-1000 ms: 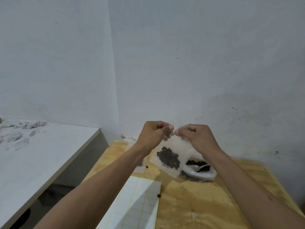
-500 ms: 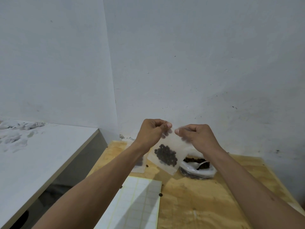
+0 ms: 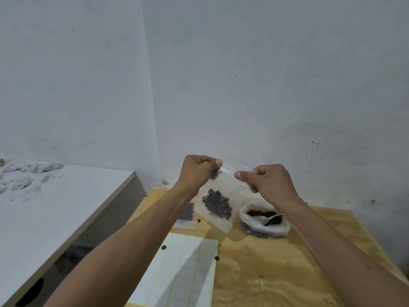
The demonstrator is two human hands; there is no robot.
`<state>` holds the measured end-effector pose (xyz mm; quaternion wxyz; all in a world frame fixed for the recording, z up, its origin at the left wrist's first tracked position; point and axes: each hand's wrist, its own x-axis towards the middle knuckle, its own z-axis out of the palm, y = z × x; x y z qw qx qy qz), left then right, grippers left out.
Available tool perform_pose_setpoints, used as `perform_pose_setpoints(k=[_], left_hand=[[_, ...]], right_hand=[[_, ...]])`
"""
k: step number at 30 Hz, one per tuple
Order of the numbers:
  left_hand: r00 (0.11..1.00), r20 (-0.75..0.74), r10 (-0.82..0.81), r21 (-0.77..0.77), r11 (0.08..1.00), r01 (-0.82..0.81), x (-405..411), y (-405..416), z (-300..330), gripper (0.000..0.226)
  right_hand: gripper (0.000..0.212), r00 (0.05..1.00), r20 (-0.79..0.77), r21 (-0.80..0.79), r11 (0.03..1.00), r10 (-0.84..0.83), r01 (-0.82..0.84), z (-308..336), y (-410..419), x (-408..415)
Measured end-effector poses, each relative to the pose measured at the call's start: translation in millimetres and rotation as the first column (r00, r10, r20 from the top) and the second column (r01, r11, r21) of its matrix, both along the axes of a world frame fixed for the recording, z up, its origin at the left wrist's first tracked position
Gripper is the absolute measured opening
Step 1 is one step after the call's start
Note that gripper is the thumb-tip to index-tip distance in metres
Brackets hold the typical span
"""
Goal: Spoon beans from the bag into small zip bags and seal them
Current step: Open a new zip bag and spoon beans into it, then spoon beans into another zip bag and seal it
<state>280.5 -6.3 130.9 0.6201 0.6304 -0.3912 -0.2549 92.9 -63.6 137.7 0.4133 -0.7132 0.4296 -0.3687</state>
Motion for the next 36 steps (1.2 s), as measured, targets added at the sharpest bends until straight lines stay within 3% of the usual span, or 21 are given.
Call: perform_pose_setpoints(k=[9, 11, 13, 15, 17, 19, 21, 22, 25, 30, 33, 36], left_hand=[[0.996, -0.047, 0.069, 0.015, 0.998, -0.068, 4, 4, -2, 0.012], [0.993, -0.065, 0.098, 0.017, 0.995, -0.097, 9, 4, -1, 0.012], [0.988, -0.095, 0.125, 0.005, 0.992, -0.125, 15, 6, 2, 0.013], [0.983, -0.151, 0.107, -0.004, 0.994, -0.109, 21, 11, 7, 0.013], [0.987, -0.152, 0.06, 0.076, 0.996, -0.048, 31, 15, 8, 0.028], [0.998, -0.05, 0.029, 0.287, 0.958, -0.013, 43, 21, 8, 0.046], [1.0, 0.021, -0.018, 0.418, 0.908, 0.007, 56, 29, 3, 0.038], [0.999, 0.033, -0.026, 0.431, 0.902, 0.009, 61, 33, 0, 0.03], [0.999, 0.047, 0.005, 0.452, 0.892, -0.025, 73, 44, -11, 0.014], [0.992, 0.083, 0.096, 0.458, 0.88, -0.124, 94, 49, -41, 0.041], [0.981, 0.14, 0.132, 0.449, 0.875, -0.182, 100, 50, -58, 0.044], [0.962, 0.239, 0.136, 0.477, 0.846, -0.238, 102, 50, -72, 0.019]], right_hand=[[0.059, 0.997, -0.056, 0.005, 0.998, -0.061, 0.061, 1, 6, 6], [0.056, 0.999, -0.035, 0.107, 0.994, 0.035, -0.031, -1, 7, 7], [0.052, 0.973, -0.02, 0.257, 0.942, 0.23, -0.218, -7, 11, 9], [0.035, 0.946, 0.068, 0.358, 0.877, 0.318, -0.32, -15, 14, 16], [0.024, 0.944, 0.193, 0.414, 0.85, 0.268, -0.326, -21, 16, 27], [0.02, 0.939, 0.29, 0.466, 0.829, 0.186, -0.309, -22, 17, 39], [0.016, 0.94, 0.323, 0.517, 0.812, 0.107, -0.27, -25, 13, 54], [0.016, 0.954, 0.286, 0.525, 0.817, 0.094, -0.238, -28, 11, 61], [0.024, 0.985, -0.017, 0.416, 0.897, 0.172, -0.15, -40, 9, 81], [0.027, 0.954, -0.199, 0.3, 0.941, 0.225, -0.16, -62, 13, 117], [0.026, 0.927, -0.311, 0.233, 0.963, 0.209, -0.139, -78, 17, 134], [0.035, 0.889, -0.422, 0.153, 0.981, 0.177, -0.122, -91, 24, 145]])
